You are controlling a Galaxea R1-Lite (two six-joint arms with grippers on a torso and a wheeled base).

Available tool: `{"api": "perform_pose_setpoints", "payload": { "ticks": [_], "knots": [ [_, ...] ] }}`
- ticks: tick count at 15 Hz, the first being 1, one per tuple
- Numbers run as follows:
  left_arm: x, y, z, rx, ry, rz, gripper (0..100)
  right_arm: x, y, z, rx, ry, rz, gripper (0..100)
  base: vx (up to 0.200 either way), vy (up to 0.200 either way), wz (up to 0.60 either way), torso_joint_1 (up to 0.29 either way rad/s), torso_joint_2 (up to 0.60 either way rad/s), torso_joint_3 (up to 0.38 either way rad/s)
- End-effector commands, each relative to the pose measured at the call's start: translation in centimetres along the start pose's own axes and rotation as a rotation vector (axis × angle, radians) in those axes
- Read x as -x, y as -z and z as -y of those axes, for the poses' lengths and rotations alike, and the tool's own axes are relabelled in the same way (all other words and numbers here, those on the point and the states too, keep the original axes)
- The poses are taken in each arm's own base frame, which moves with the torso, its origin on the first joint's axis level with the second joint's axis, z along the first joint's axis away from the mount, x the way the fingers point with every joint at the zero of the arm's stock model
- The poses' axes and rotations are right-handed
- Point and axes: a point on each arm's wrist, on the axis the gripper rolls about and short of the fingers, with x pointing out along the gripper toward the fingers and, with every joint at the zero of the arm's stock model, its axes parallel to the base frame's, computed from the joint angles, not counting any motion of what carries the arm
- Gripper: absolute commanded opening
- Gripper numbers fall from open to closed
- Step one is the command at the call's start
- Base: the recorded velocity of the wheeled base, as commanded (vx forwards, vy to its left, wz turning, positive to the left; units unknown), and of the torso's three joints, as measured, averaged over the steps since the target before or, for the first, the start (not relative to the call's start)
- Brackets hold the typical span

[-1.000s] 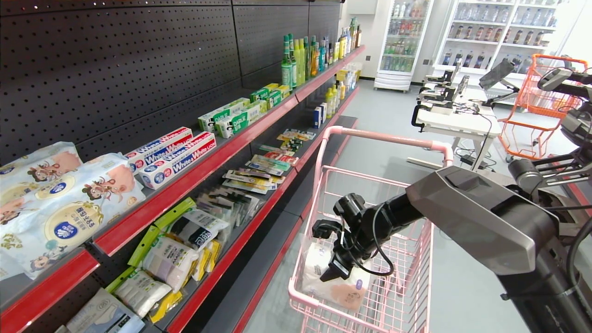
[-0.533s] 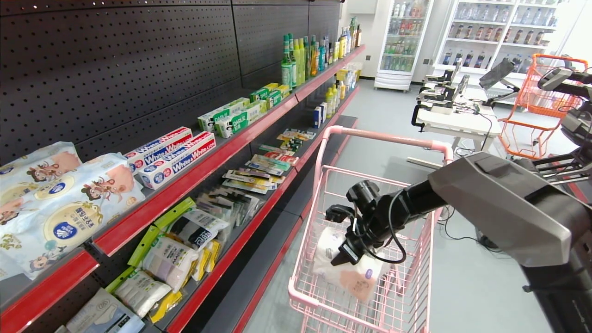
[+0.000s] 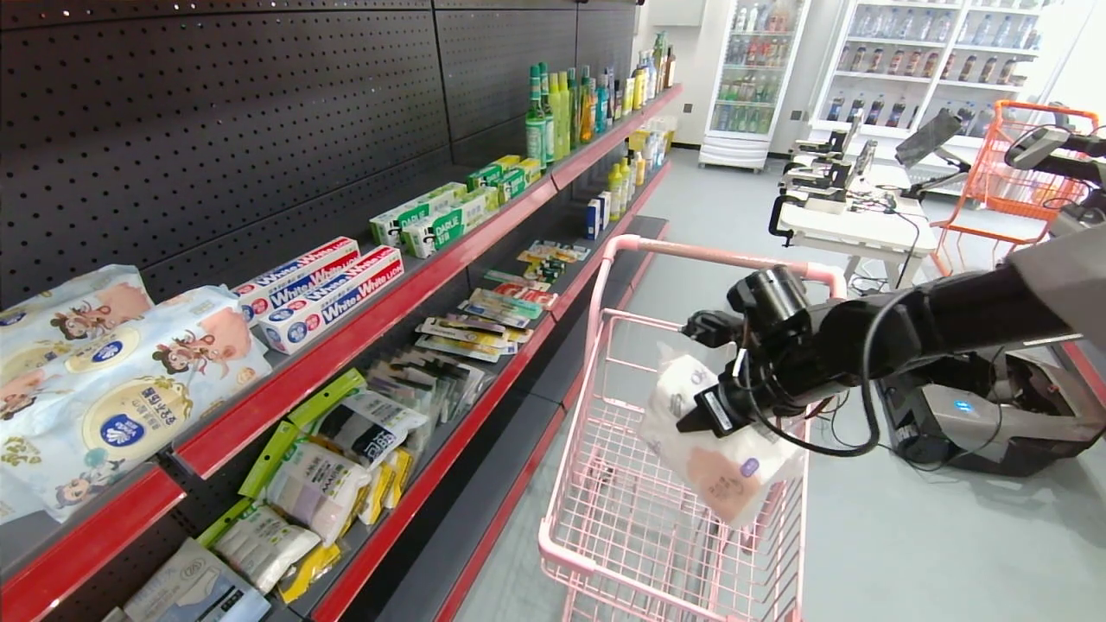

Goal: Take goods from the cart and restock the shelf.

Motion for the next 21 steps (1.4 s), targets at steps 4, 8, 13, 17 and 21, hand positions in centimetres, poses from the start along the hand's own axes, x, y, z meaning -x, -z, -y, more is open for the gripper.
{"api": "perform_pose_setpoints", "payload": {
  "ticks": [4, 8, 13, 17, 21],
  "knots": [
    [0.0, 0.0, 0.0, 0.0, -0.001, -0.001, 100, 13.7, 1.2, 0.8, -0.125, 0.247, 0.333, 0, 0.0, 0.0, 0.0, 0.0, 0.0, 0.0],
    [0.0, 0.0, 0.0, 0.0, -0.001, -0.001, 100, 21.4, 7.5, 2.1, -0.137, 0.488, 0.594, 0, 0.0, 0.0, 0.0, 0.0, 0.0, 0.0],
    [0.0, 0.0, 0.0, 0.0, -0.001, -0.001, 100, 27.9, 16.1, -0.3, -0.22, 0.727, 0.76, 0, 0.0, 0.0, 0.0, 0.0, 0.0, 0.0],
    [0.0, 0.0, 0.0, 0.0, -0.001, -0.001, 100, 29.3, 19.8, -2.2, -0.219, 0.817, 0.827, 0, 0.0, 0.0, 0.0, 0.0, 0.0, 0.0],
    [0.0, 0.0, 0.0, 0.0, -0.001, -0.001, 100, 29.2, 22.4, -3.6, -0.177, 0.859, 0.823, 0, 0.0, 0.0, 0.0, 0.0, 0.0, 0.0]
  ]
}}
